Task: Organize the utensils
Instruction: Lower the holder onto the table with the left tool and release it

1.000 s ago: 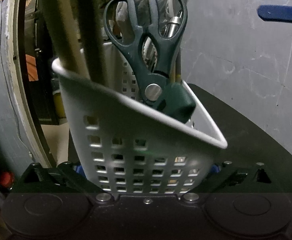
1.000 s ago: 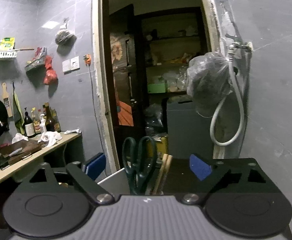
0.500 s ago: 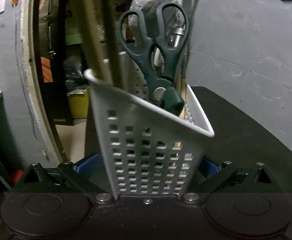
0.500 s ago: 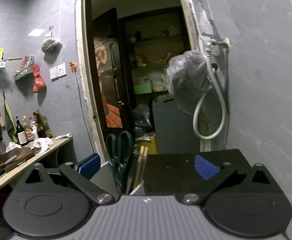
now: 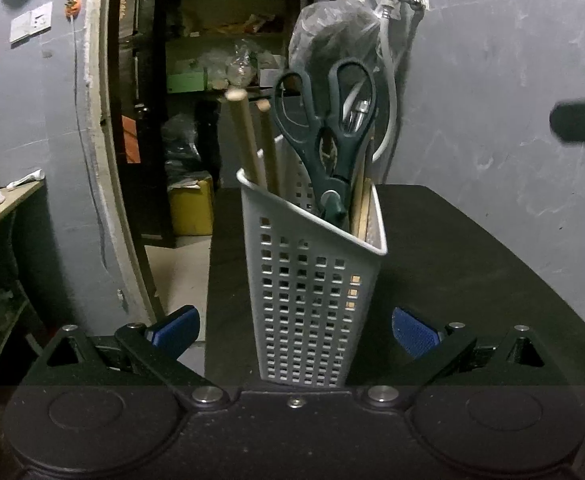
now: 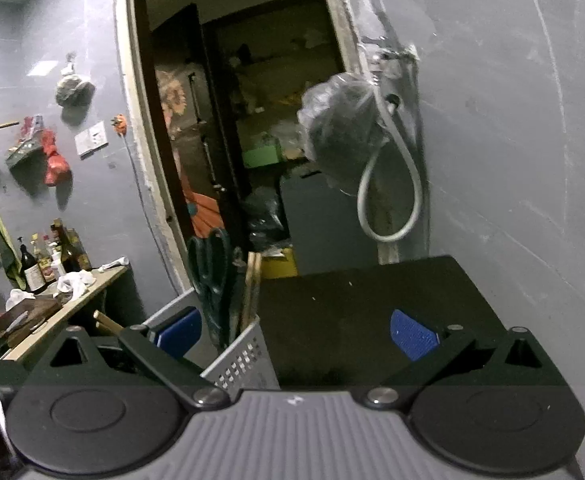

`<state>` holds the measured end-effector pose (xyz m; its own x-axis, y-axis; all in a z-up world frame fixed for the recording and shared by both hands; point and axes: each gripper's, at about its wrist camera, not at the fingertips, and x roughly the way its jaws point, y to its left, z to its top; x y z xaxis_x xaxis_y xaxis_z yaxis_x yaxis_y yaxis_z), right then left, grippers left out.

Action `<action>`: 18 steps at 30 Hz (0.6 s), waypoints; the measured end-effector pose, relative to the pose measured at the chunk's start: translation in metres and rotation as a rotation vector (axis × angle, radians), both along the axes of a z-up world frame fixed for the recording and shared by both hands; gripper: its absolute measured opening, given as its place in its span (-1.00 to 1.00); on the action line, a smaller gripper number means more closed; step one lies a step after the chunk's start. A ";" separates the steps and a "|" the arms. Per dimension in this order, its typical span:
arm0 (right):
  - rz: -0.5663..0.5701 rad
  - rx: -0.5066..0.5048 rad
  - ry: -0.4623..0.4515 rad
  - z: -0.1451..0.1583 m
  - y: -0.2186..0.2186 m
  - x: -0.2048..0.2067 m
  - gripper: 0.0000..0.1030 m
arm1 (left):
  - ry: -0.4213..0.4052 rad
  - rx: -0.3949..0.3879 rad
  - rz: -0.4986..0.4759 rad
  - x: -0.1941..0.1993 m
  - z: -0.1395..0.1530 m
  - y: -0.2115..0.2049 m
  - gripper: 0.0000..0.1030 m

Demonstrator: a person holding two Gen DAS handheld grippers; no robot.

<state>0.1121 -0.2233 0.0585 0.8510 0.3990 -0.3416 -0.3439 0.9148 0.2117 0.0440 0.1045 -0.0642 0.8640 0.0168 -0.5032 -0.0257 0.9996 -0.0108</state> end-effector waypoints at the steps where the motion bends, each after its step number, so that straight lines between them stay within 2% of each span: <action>1: -0.002 0.003 0.008 -0.001 -0.001 -0.002 1.00 | -0.002 0.000 0.004 -0.004 0.003 0.001 0.99; 8: -0.051 0.003 0.034 -0.009 -0.007 -0.025 1.00 | -0.020 -0.045 0.021 -0.030 0.022 0.014 0.99; 18: -0.177 -0.025 0.070 -0.015 0.012 -0.072 1.00 | -0.038 -0.060 0.008 -0.080 0.040 0.041 0.99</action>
